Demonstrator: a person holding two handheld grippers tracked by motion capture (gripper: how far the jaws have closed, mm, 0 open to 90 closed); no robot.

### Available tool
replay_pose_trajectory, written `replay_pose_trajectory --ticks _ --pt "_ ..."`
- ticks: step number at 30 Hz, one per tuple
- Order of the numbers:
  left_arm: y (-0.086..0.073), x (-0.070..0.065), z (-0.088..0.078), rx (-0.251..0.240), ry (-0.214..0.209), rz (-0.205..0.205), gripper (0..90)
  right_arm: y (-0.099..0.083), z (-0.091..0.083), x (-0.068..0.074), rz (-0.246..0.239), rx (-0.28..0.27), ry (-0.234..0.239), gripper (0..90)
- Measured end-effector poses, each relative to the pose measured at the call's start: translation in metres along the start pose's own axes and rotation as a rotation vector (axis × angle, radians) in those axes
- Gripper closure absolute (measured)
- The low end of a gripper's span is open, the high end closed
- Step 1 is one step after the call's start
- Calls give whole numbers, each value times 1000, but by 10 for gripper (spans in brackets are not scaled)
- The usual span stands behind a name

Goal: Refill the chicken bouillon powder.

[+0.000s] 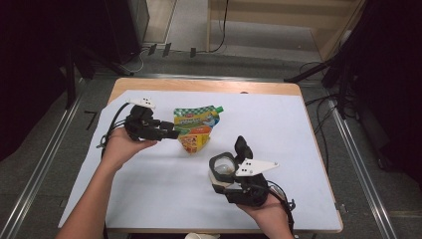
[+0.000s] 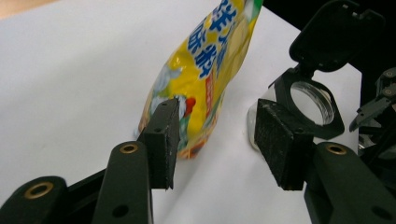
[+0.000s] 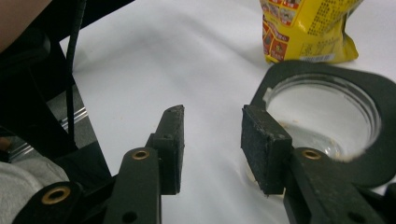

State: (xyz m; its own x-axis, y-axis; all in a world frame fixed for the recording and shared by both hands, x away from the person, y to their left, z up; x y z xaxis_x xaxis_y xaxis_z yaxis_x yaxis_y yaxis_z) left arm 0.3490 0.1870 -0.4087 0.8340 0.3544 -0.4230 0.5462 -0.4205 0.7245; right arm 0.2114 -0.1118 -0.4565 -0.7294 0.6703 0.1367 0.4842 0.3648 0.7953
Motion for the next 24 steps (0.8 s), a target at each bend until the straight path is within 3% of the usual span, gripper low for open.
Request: replay_pose_trajectory --ticks 13,24 --pt "20 11 30 63 14 29 545 29 25 4 -18 12 -14 592" --pt "20 15 40 39 -3 16 724 37 53 6 -17 24 -12 589"
Point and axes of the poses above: each handheld gripper's, and its own axes: z roughly forward along the jaws, y roughly out of its top, x roughly to its left, the point moved 2 cm from there along z, roughly forward along the jaws, and after that the axes turned 12 degrees about -y, right-handed, at the moved point
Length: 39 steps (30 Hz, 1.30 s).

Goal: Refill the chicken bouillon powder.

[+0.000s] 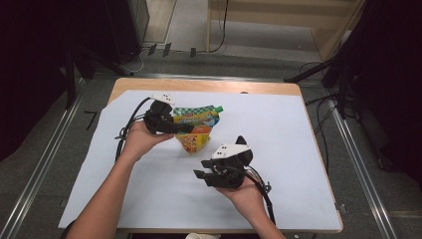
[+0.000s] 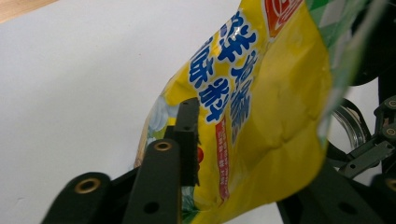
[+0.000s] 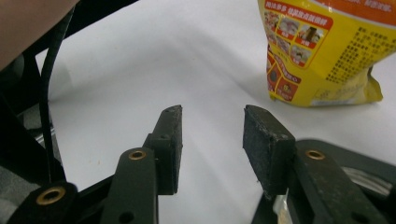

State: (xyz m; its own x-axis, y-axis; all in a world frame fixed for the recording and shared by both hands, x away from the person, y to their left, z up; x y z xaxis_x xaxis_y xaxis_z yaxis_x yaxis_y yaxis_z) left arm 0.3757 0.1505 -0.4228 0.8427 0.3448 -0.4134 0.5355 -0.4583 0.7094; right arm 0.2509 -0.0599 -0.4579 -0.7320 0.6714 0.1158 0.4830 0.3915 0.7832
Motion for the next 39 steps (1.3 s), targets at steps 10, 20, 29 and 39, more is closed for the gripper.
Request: replay_pose_trajectory --ticks 10,20,29,39 --pt "-1 -5 2 17 36 57 899 1 14 6 11 -18 1 602" --pt "1 -7 -5 4 73 10 900 1 6 7 11 -62 -17 613" --pt "6 -22 -27 12 48 7 900 1 9 21 12 -45 5 580" --pt "8 -42 -52 5 17 26 900 -1 20 46 -31 -16 19 523"
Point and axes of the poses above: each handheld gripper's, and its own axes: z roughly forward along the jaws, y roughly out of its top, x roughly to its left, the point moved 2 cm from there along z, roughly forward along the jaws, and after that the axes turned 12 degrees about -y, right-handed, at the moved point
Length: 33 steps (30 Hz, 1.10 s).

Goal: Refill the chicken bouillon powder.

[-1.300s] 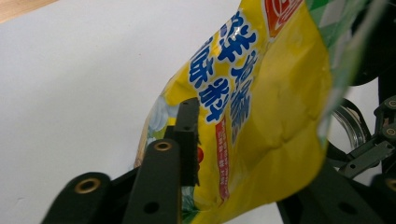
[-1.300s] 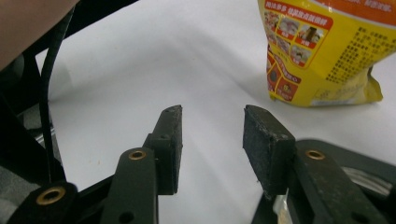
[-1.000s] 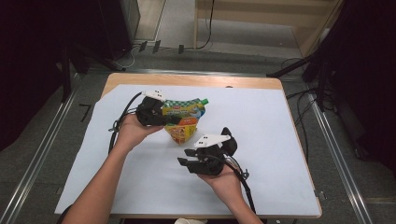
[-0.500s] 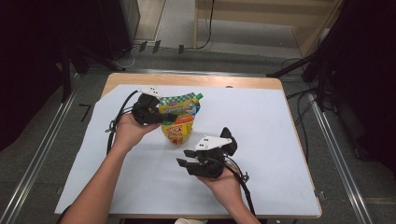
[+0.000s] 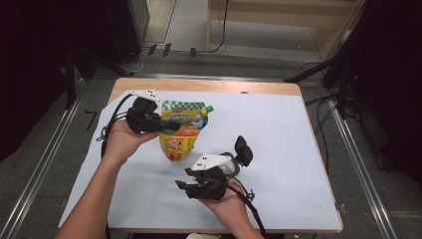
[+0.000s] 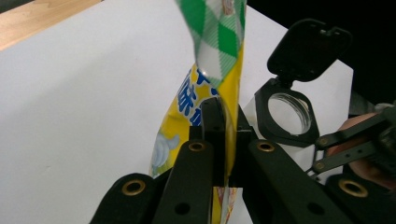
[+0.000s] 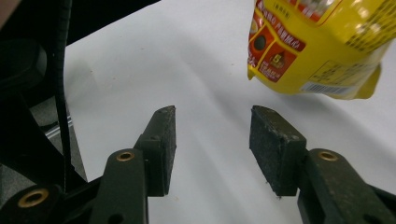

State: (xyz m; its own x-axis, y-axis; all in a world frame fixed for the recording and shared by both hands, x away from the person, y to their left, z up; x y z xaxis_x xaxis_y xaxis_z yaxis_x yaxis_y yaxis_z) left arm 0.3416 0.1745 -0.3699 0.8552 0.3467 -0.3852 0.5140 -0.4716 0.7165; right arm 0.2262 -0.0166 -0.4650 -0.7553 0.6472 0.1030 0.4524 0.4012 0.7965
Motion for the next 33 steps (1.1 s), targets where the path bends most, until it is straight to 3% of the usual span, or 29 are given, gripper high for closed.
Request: replay_pose_trajectory --ticks 5,7,16,19,22,27,33 --pt "-2 -10 -16 -20 -20 7 900 1 12 10 5 10 17 521" --pt "-4 -13 -21 -20 -29 5 900 -1 18 14 -15 8 -9 510" --pt "-8 -25 -34 -38 -67 30 900 -2 39 19 35 -21 -34 511" --pt "-9 -28 -36 -34 -72 31 900 -3 50 20 56 2 -34 537" --pt "-11 -30 -38 -23 -77 36 900 -4 56 19 36 3 -73 554" --pt "-13 -33 -40 -34 -82 38 900 -6 64 16 61 -10 -113 573" --pt "-15 -40 -42 -28 -91 40 900 -6 67 14 58 -25 -145 600"
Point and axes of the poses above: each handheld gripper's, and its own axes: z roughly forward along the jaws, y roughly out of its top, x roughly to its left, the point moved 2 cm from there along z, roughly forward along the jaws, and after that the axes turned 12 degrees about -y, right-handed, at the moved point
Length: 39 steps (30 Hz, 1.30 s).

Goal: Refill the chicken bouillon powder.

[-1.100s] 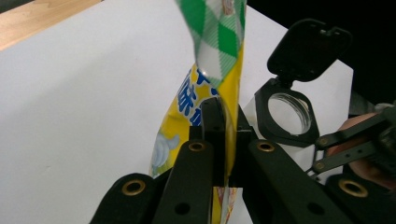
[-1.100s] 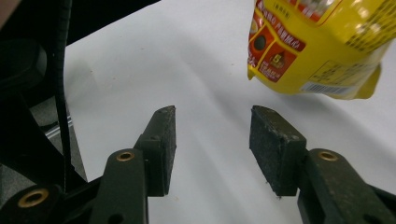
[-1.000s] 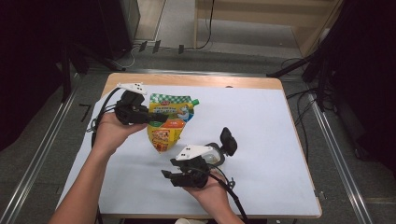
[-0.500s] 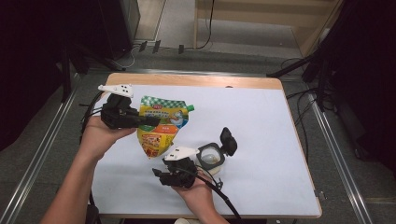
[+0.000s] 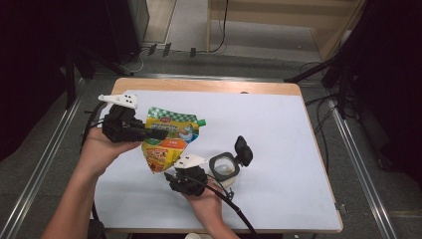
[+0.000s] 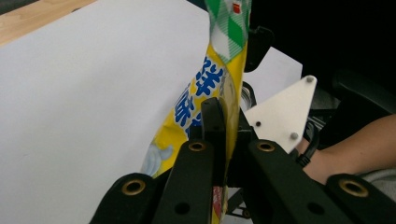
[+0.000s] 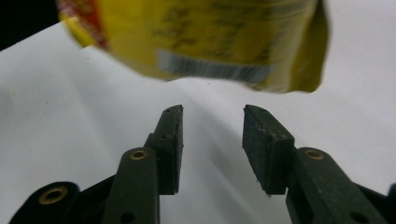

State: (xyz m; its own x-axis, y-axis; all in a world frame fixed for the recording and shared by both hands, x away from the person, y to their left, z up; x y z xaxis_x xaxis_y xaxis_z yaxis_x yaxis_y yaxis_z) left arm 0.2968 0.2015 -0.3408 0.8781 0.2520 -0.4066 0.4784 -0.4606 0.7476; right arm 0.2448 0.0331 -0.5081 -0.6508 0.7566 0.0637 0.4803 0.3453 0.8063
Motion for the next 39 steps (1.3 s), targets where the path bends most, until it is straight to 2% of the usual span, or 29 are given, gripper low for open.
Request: replay_pose_trajectory --ticks 4,5,10,14,17,20,21,24,25,27,29,31,34,36,39 --pt "-2 -3 0 6 -17 -5 900 -2 2 -6 30 -11 -6 627" --pt "-3 -4 1 6 -25 -6 900 -4 3 -10 57 -24 -1 640" --pt "-3 -12 2 8 -43 -10 900 -6 3 -11 64 -46 -14 665" --pt "-2 -18 -3 -22 -61 -23 900 -6 2 -11 78 -88 -29 675" --pt "-2 -19 -9 -55 -103 -44 900 -7 2 -12 90 -106 -42 674" --pt "-2 -17 -8 -68 -123 -64 900 -6 2 -12 103 -135 -46 668" --pt "-3 -15 -8 -74 -118 -69 900 -6 1 -11 101 -142 -43 662" --pt "-4 -10 -2 -57 -75 -77 900 -5 -3 -8 67 -176 -29 664" --pt "-5 -9 0 -53 -65 -79 900 -5 -4 -6 33 -166 -61 658" --pt "-3 -10 5 -37 -34 -69 900 -6 -6 -3 -16 -154 -57 656" --pt "-1 -13 15 -20 -27 -56 900 -7 -8 -1 -57 -137 -53 629" --pt "1 -14 21 -21 -25 -46 900 -7 -12 1 -144 -145 -85 626" --pt "4 -16 30 -16 -14 -30 900 -7 -15 0 -142 -137 -71 626" --pt "5 -16 37 -2 -5 -29 900 -8 -18 0 -132 -125 -54 625" --pt "6 -14 43 3 -8 -39 891 -9 -22 1 -144 -116 -41 621"
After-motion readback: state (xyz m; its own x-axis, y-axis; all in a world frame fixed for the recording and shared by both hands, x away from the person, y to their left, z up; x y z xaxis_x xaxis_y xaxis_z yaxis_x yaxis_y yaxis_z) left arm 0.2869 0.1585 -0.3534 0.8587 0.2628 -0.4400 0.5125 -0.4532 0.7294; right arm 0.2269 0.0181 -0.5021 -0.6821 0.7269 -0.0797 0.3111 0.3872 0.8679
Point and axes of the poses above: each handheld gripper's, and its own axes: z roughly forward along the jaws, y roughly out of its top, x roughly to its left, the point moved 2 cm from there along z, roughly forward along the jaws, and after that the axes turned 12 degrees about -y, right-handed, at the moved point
